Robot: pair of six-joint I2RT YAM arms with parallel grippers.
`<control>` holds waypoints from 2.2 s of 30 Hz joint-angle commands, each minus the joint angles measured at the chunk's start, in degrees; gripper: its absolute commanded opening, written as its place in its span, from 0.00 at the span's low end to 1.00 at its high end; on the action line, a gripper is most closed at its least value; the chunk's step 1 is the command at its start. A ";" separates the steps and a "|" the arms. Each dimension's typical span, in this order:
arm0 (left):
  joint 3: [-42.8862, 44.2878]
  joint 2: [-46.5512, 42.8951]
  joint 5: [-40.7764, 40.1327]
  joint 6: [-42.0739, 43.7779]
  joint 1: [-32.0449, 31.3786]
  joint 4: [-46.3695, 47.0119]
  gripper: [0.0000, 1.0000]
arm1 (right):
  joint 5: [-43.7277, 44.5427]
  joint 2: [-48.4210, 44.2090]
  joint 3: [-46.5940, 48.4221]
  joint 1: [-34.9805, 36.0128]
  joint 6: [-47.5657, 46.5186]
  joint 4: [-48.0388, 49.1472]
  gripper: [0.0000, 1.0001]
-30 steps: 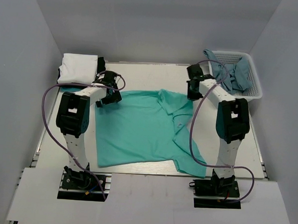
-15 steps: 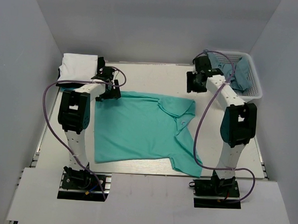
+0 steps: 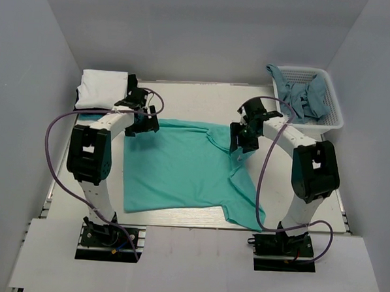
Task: Fold and stack the t-shirts
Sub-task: Flatten out the tshirt
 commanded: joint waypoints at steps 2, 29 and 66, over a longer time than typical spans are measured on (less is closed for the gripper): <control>-2.86 -3.54 2.30 -1.95 -0.27 1.46 1.00 | -2.77 3.65 4.18 0.54 0.84 3.99 0.64; -5.59 -0.29 0.37 -3.01 0.26 3.04 1.00 | 9.62 12.34 27.28 1.07 5.40 -1.80 0.00; -16.46 -11.45 13.28 -7.05 -3.34 0.92 1.00 | 19.38 -0.13 -0.47 15.03 4.36 -4.89 0.90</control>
